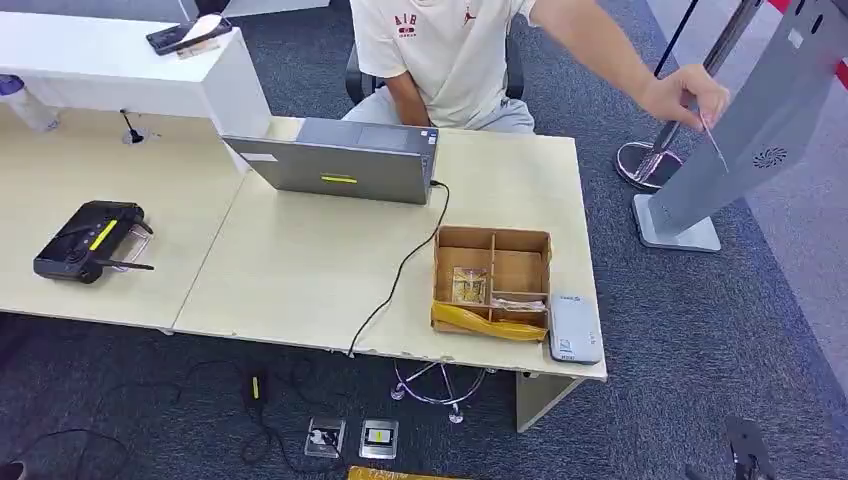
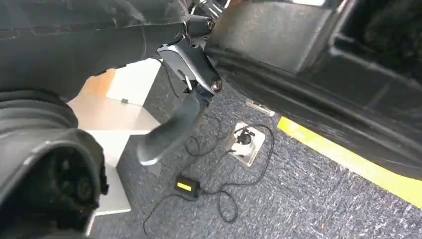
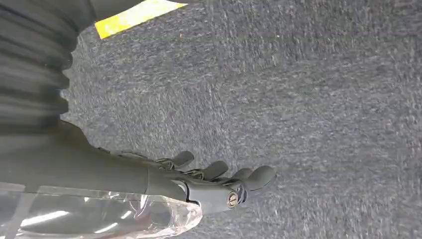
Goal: Pass the card to the sensor for recognition and then transmit it.
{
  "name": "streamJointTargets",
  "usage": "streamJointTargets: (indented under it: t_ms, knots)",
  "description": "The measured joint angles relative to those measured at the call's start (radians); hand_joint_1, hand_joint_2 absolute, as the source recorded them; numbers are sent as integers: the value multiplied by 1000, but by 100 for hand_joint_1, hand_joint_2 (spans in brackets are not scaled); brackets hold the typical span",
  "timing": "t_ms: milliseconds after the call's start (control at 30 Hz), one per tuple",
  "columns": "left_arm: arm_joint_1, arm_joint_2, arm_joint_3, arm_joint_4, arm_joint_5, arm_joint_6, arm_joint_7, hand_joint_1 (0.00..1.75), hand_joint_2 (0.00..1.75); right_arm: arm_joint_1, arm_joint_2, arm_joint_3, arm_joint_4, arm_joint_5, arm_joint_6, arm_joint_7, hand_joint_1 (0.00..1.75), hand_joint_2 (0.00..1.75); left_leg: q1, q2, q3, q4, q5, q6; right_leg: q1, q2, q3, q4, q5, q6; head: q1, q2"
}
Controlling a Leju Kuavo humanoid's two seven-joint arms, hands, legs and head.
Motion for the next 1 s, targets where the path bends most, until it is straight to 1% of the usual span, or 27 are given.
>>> streamJointTargets:
  t_ms: [167, 300, 333, 367, 433, 467, 500, 567, 667, 733, 800, 900, 933, 1000]
  knots:
    - [-3, -2, -7, 2, -3, 0, 0, 0, 0, -4, 0, 15, -1, -18, -7, -24, 0, 175, 0, 0, 0, 0, 0, 0, 0, 0, 0, 0, 0, 0, 0, 0]
    - [-3, -2, -7, 2, -3, 1, -1, 0, 0, -34, -2, 19, -12, -51, -40, -79, 0, 175, -1, 0, 0, 0, 0, 1, -1, 0, 1, 0, 0, 0, 0, 0]
    - [-1, 3, -7, 2, -3, 8, -6, 0, 0, -43, -5, 25, -18, -72, -54, -103, 0, 175, -1, 0, 0, 0, 1, 1, -1, 0, 1, 0, 0, 0, 0, 0]
    - [5, 17, -7, 2, 8, 38, -17, 0, 0, -53, -10, 29, -24, -95, -68, -135, 0, 175, -1, 0, 0, 0, 1, 1, -1, 0, 1, 0, 0, 0, 0, 0]
    - [18, 61, -4, 0, 36, 105, -39, 0, 0, -71, -24, 34, -37, -126, -86, -187, 0, 175, 0, -1, -2, 0, 1, 2, 0, -1, 0, 1, 0, 0, -1, 0]
    - [23, 79, -2, -6, 48, 138, -51, 0, 0, -85, -33, 40, -46, -144, -100, -221, 0, 175, 0, -1, -2, 0, 1, 1, 0, -1, 0, 1, 0, 0, 3, 0]
    - [27, 97, 0, -9, 55, 153, -59, 0, 0, -102, -41, 46, -58, -169, -109, -245, 0, 175, 0, -1, -2, 0, 1, 1, 0, -1, 0, 1, 0, 0, 0, 0]
    - [29, 122, 1, -11, 65, 161, -64, 0, 0, -136, -53, 72, -86, -234, -115, -264, 0, 175, 0, 0, -2, 0, 2, 1, 0, -1, 0, 1, 0, 0, 1, 0]
    - [29, 149, 2, -17, 68, 179, -65, 0, 0, -166, -69, 135, -149, -367, -131, -263, 0, 175, 0, -3, -2, 0, 2, 2, 0, -4, 1, 1, 0, 0, 2, 0]
    - [29, 161, 2, -17, 69, 190, -71, 0, 0, -167, -80, 199, -212, -469, -152, -230, 0, 175, 0, -4, -2, 0, 2, 2, 0, -5, 1, 1, 0, 0, 2, 0]
    - [30, 180, 2, -17, 73, 201, -79, 0, 0, -162, -94, 288, -294, -553, -177, -185, 0, 175, 0, -4, -3, 0, 2, 1, 0, -4, 1, 1, 0, 0, 1, 0]
    - [29, 206, 2, -17, 73, 210, -95, 0, 0, -161, -107, 420, -415, -586, -192, -142, 0, 175, 0, 0, -2, 0, 2, 1, 0, -1, 0, 1, 1, 0, 0, 0]
    - [28, 211, 2, -17, 73, 212, -97, 0, 0, -160, -108, 454, -448, -591, -192, -128, 0, 175, 0, 0, -2, 0, 2, 1, 0, -1, 0, 1, 1, 0, 2, 0]
    - [28, 217, 2, -19, 73, 213, -99, 0, 0, -160, -109, 555, -528, -596, -196, -106, 0, 175, 0, 0, -2, 0, 2, 1, 0, -1, 0, 1, 1, 0, 1, 0]
